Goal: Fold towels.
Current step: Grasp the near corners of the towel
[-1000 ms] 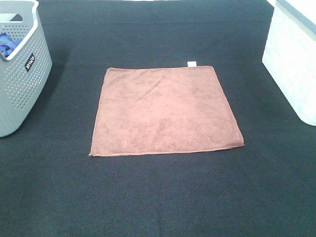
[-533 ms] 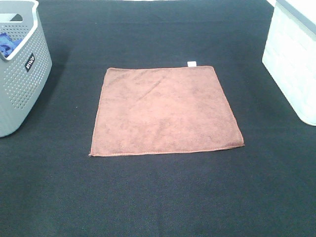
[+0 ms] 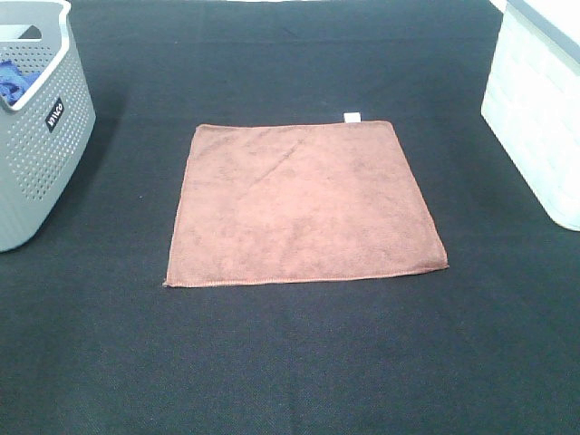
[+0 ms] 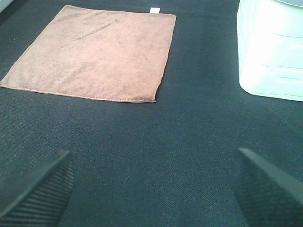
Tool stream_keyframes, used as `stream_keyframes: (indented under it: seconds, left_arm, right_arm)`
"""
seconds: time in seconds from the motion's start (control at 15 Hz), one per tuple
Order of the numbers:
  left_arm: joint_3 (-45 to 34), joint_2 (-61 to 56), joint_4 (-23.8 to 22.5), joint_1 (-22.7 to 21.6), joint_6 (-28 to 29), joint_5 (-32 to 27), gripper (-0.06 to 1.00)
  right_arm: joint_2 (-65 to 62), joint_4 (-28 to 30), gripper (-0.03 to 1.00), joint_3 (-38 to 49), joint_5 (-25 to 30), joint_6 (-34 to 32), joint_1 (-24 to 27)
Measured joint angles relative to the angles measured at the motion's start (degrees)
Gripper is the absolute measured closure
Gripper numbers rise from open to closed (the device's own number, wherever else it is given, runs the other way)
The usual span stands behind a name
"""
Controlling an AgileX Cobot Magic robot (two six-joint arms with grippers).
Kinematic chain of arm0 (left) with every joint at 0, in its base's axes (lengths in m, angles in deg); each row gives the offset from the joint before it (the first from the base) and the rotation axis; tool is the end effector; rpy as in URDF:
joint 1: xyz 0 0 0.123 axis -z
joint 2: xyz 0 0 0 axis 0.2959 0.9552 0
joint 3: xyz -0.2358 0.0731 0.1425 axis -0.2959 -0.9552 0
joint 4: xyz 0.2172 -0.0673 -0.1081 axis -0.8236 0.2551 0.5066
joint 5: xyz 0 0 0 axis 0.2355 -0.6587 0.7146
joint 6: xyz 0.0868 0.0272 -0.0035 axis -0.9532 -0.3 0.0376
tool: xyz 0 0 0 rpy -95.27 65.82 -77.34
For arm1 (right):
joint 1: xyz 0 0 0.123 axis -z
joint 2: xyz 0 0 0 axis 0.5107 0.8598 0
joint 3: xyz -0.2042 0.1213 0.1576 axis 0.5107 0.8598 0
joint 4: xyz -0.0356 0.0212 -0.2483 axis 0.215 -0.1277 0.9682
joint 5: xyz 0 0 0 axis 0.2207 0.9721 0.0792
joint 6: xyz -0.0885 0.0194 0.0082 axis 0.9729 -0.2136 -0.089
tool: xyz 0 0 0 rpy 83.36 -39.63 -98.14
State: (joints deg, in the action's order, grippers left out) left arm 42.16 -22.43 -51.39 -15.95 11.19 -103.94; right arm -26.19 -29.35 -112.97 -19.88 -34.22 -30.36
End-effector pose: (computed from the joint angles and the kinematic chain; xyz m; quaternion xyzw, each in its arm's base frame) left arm -0.0062 -0.0062 0.2790 0.0878 0.8450 0.0019 0.5275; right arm -0.0085 0.0152 0.2804 -0.0867 0.8435 0.0408 0.5286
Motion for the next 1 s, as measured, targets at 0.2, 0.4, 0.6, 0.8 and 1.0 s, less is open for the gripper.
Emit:
stream_keyframes:
  seconds: [0.2, 0.4, 0.6, 0.8, 1.0]
  left_arm:
    - [0.0, 0.0, -0.52, 0.0, 0.0, 0.0, 0.22]
    - [0.69, -0.06, -0.34, 0.0, 2.86, 3.72, 0.22]
    - [-0.11, 2.98, 4.58, 0.0, 7.33, 17.02, 0.22]
    - [-2.52, 12.72, 12.32, 0.0, 7.79, 29.11, 0.22]
    - [-2.58, 30.83, 22.23, 0.0, 3.55, 31.74, 0.22]
  right_arm:
    - [0.0, 0.0, 0.12, 0.0, 0.0, 0.0, 0.0]
    - [1.55, 0.0, 0.12, -0.11, -0.63, -0.23, 0.0]
    - [11.75, -0.57, 0.14, -2.35, -9.34, -2.46, 0.0]
    - [24.47, -4.76, 0.14, -4.41, -14.09, -3.32, 0.0]
    - [41.94, -10.54, 0.17, -7.56, -15.87, -3.5, 0.0]
